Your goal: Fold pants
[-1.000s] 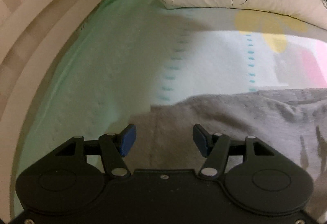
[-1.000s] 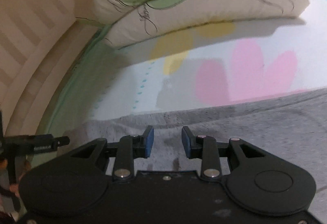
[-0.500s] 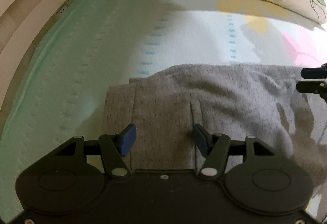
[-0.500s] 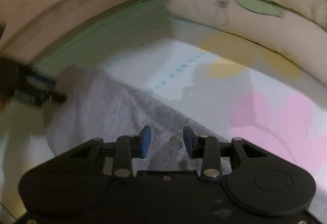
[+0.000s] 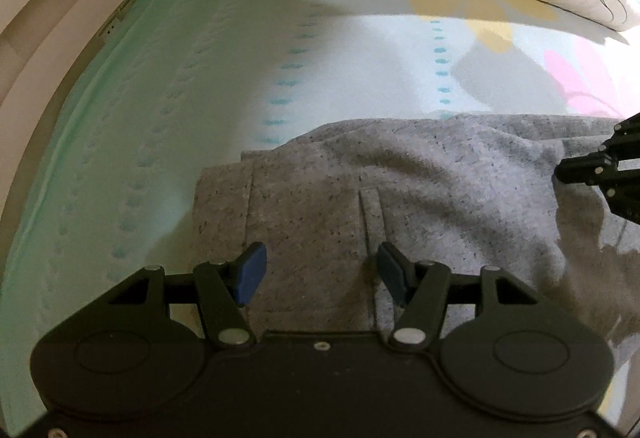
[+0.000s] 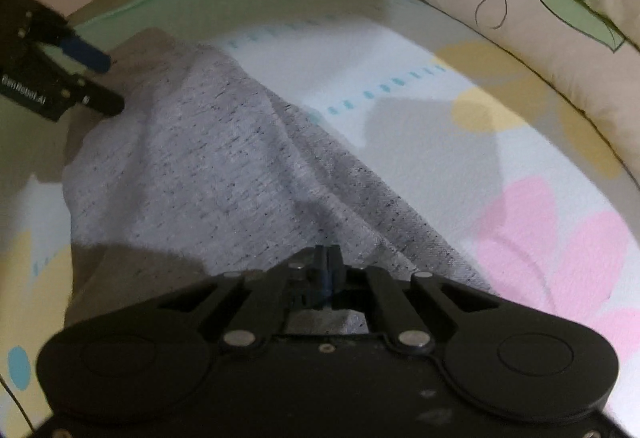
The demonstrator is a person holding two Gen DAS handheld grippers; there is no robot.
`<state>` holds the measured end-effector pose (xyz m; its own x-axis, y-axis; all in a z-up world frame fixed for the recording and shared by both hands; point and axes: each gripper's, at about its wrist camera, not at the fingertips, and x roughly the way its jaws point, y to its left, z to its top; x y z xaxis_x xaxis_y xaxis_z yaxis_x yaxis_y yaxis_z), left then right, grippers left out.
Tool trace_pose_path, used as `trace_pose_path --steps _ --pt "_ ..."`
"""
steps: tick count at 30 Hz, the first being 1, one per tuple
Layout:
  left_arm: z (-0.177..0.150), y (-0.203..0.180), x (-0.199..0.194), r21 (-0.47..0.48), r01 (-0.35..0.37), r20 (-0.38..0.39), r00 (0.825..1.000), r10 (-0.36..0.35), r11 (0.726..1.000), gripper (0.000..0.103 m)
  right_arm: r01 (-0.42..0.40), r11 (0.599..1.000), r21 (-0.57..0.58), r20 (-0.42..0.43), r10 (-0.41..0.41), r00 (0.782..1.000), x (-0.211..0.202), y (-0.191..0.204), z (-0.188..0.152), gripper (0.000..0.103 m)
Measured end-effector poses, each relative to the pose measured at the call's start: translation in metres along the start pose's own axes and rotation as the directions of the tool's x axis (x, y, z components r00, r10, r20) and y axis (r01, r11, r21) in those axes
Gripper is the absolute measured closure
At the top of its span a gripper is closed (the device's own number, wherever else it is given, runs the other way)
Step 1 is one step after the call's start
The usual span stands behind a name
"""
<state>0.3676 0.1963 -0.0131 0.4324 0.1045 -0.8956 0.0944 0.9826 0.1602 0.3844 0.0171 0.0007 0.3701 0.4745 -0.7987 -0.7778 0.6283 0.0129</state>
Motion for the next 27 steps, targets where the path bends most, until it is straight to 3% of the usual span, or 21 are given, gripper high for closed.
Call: trace_pose_path --steps 2,4,5,7,10,15,16,17,19,21,27 --pt "0.002 -0.003 0.001 0.009 0.002 0.004 1.000 -0.002 1.000 0.038 0.007 1.000 -0.006 -0.003 -0.007 1.000 -0.001 0.001 -0.001 0.101" --pt "0.001 -0.005 0.000 0.027 0.022 0.015 1.000 -0.022 0.999 0.038 -0.017 1.000 0.026 0.024 0.016 1.000 -0.007 -0.003 0.001 0.092" --pt "0.001 -0.006 0.000 0.038 0.036 0.013 0.999 -0.036 0.999 0.038 -0.025 0.999 0.039 0.054 0.023 0.998 -0.011 -0.004 0.003 0.086" --pt "0.001 -0.010 0.001 0.064 0.069 0.006 0.998 -0.069 0.996 0.038 -0.012 0.999 0.050 0.138 0.005 0.990 -0.020 -0.005 0.005 0.040" --pt "-0.002 -0.021 0.008 0.125 0.095 -0.028 0.995 -0.092 0.988 0.038 0.022 1.000 -0.001 0.204 -0.021 0.979 -0.023 0.002 0.010 0.037" --pt "-0.006 -0.028 0.017 0.133 0.082 -0.034 0.996 -0.078 0.988 0.033 -0.032 0.997 -0.072 0.096 0.039 0.995 0.003 0.012 0.020 0.038" --pt "-0.007 -0.027 0.020 0.123 0.085 -0.039 0.996 -0.081 0.989 0.032 -0.022 0.995 -0.094 0.079 0.030 0.996 0.009 0.015 0.019 0.042" --pt "-0.008 -0.026 0.021 0.118 0.086 -0.041 0.996 -0.081 0.989 0.032 -0.015 0.994 -0.109 0.069 0.023 0.997 0.013 0.018 0.016 0.050" --pt "-0.010 -0.025 0.020 0.113 0.087 -0.032 0.996 -0.084 0.990 0.032 -0.019 0.993 -0.118 0.053 0.026 0.998 0.018 0.021 0.014 0.090" --pt "-0.011 -0.025 0.017 0.115 0.083 -0.020 0.997 -0.081 0.990 0.032 -0.033 0.995 -0.097 0.063 0.039 0.997 0.015 0.020 0.016 0.098" --pt "-0.008 -0.029 -0.001 0.137 0.012 0.101 0.995 -0.026 0.990 0.032 0.038 0.999 -0.031 0.123 -0.034 0.992 0.004 0.008 0.027 0.101"
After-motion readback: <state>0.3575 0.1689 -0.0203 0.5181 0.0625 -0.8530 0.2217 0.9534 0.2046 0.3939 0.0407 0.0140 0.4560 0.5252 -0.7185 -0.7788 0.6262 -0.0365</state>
